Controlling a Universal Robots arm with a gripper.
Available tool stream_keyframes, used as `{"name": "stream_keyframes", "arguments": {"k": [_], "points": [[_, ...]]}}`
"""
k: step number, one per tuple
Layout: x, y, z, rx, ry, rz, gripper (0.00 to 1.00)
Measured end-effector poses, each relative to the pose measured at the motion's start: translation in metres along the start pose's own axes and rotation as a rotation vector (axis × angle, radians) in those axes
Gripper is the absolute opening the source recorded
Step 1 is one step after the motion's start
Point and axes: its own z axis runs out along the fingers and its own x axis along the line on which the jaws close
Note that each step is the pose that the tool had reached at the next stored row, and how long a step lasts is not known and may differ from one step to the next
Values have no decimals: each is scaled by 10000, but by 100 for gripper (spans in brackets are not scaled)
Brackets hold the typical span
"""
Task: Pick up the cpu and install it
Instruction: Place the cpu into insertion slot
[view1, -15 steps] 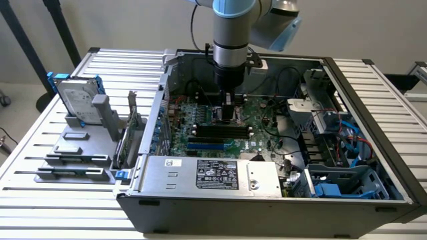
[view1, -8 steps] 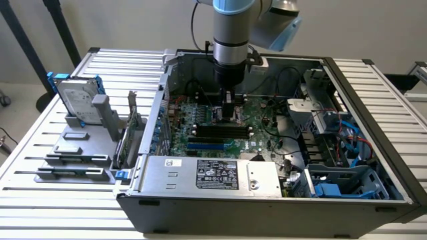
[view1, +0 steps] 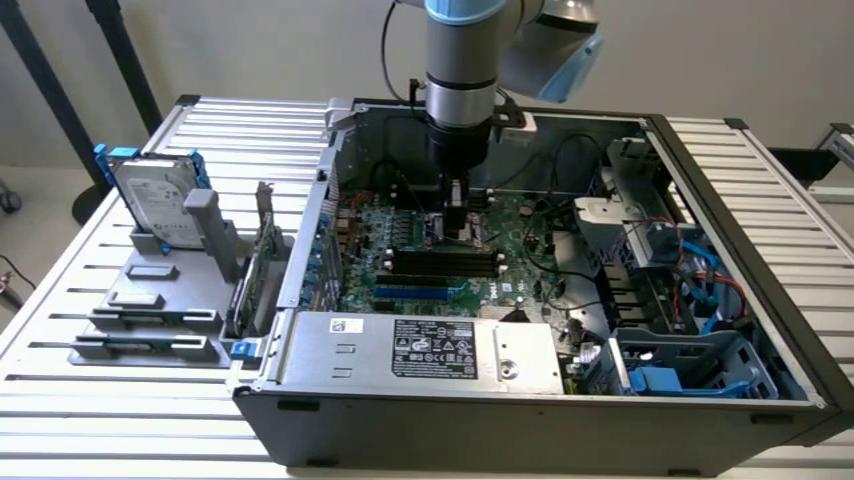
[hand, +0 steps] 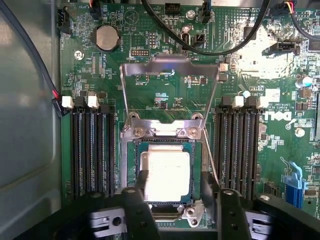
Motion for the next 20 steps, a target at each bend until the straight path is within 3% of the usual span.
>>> {"name": "stream_keyframes", "arguments": {"k": [2,6,7,9,17,20], "points": [[-1,-12,-28,-1,2,1,42],[-5,-47,-125,0,2,0,30],[-5,-63,-139,0,2,0,18],[-7,-111,-152,-3,6,1,13],[-15,-387,-170,-1,31,2,11],[-15,-396,-171,-2,36,-2,11]]}}
